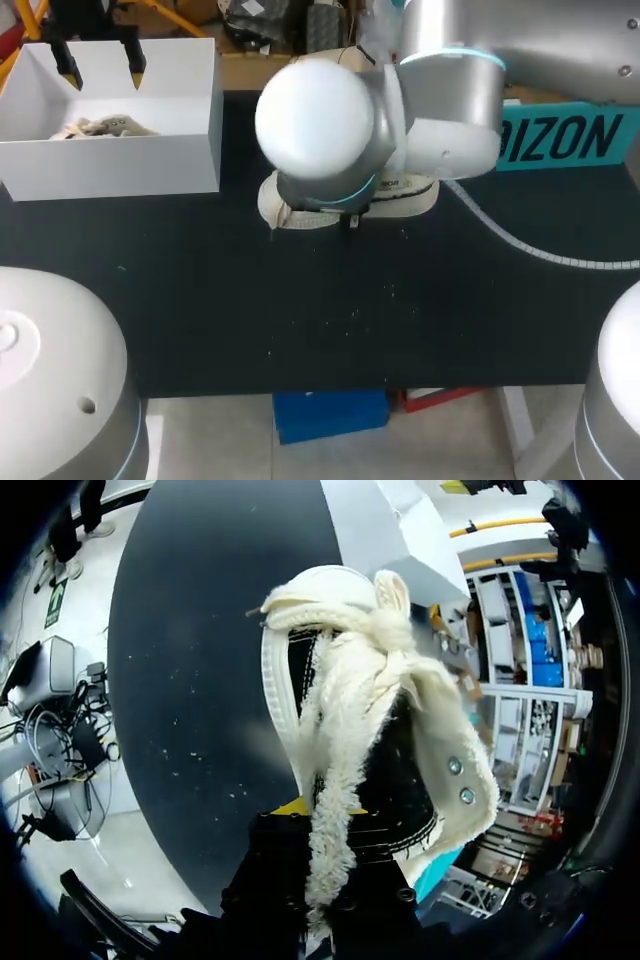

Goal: Take the shoe out of the shoebox, open the shoe tongue, remove and reinsert the insole, then place the shoe into the shoebox

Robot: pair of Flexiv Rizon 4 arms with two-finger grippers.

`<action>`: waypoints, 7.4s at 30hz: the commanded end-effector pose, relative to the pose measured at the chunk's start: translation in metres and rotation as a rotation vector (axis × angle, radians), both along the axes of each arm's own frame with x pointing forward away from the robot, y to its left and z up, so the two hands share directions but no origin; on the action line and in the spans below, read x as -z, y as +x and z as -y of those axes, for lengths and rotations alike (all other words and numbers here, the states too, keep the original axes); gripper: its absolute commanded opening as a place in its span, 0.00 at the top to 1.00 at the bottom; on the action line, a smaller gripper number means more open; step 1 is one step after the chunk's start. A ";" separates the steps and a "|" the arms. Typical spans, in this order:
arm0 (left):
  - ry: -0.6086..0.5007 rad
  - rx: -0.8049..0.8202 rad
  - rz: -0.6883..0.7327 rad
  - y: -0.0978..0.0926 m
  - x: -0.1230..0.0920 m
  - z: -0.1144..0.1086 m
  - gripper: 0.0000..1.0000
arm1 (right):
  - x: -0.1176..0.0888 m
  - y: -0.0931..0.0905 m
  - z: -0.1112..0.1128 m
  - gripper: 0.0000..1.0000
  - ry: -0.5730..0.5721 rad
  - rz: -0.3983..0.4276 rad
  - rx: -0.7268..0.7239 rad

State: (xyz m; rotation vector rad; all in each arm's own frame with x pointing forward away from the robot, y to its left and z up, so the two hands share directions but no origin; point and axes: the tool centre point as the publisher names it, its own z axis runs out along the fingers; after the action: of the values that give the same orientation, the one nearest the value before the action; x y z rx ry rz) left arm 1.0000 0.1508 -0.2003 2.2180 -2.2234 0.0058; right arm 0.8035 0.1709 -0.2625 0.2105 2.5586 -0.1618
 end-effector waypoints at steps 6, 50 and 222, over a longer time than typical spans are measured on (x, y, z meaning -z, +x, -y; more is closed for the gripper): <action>0.001 -0.001 -0.002 0.000 0.000 0.000 0.00 | 0.041 0.012 -0.033 1.00 -0.015 -0.080 0.000; 0.001 -0.001 -0.002 0.000 0.000 0.000 0.00 | 0.058 0.021 -0.026 0.00 0.057 -0.219 -0.094; 0.041 0.148 0.135 -0.054 -0.018 0.154 0.00 | 0.180 0.072 0.027 1.00 1.103 -0.392 -0.342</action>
State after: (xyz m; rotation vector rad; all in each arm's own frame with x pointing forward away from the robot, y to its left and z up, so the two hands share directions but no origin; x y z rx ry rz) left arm 0.9452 -0.0047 -0.1822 2.1287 -2.4767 0.1092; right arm 0.8728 0.1415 -0.4396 0.1380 2.7186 1.4725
